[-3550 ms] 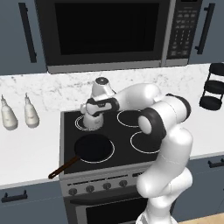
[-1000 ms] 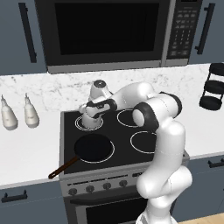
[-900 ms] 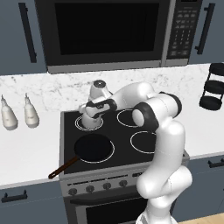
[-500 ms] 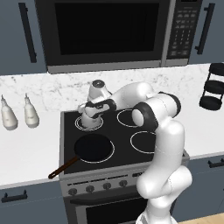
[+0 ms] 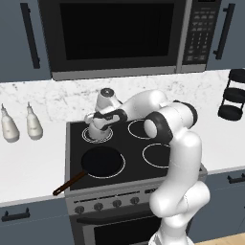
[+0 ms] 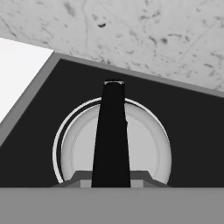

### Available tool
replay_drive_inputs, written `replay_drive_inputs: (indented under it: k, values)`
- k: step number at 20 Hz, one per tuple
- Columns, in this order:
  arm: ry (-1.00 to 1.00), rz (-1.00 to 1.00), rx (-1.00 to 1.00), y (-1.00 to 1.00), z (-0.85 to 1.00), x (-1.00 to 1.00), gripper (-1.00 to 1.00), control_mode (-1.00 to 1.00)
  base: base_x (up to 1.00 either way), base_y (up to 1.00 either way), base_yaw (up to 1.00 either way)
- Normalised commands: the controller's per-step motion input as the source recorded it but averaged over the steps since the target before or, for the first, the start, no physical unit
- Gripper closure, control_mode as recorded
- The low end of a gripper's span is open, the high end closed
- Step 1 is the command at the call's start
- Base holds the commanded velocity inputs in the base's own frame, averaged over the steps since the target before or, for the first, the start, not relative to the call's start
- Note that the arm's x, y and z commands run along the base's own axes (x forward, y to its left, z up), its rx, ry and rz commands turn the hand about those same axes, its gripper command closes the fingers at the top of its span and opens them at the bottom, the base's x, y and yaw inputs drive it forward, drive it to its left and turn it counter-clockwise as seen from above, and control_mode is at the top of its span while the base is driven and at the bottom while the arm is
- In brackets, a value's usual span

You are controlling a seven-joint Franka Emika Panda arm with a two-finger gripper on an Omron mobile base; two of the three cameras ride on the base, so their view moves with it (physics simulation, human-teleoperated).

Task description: Pick the kettle from the counter and place it on a stove burner. Then turn the burner on.

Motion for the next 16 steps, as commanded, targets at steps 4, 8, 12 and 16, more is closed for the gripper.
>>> replay_drive_inputs:
  k: [4, 8, 12, 16]
  values:
    - [0.00, 0.01, 0.01, 0.00, -0.15, 0.00, 1.00, -1.00, 0.00, 0.00, 0.00]
    - [0.00, 0.01, 0.00, 0.00, -0.07, 0.00, 1.00, -1.00, 0.00, 0.00, 0.00]
    - [0.00, 0.00, 0.00, 0.00, 0.00, 0.00, -1.00, -1.00, 0.00, 0.00, 0.00]
    - [0.00, 0.00, 0.00, 0.00, 0.00, 0.00, -1.00, -1.00, 0.00, 0.00, 0.00]
